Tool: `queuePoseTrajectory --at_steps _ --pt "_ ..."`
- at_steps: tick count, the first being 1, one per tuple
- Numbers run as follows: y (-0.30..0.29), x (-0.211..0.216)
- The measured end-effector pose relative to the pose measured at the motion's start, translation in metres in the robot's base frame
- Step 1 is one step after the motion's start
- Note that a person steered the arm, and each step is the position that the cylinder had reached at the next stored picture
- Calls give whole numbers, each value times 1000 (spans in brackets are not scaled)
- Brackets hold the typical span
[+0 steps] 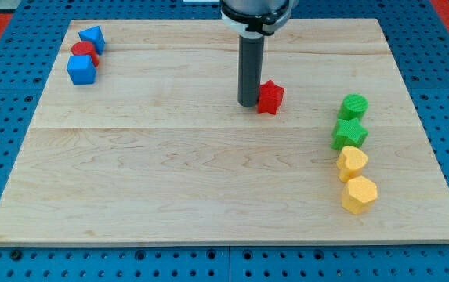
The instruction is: Push the red star above the green circle
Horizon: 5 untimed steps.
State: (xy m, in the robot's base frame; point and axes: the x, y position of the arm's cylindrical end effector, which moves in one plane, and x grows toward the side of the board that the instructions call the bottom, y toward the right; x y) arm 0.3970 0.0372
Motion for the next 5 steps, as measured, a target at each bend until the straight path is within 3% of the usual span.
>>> queuePoseTrajectory --at_steps 3,5 --pt "41 -1" --pt "36 -13"
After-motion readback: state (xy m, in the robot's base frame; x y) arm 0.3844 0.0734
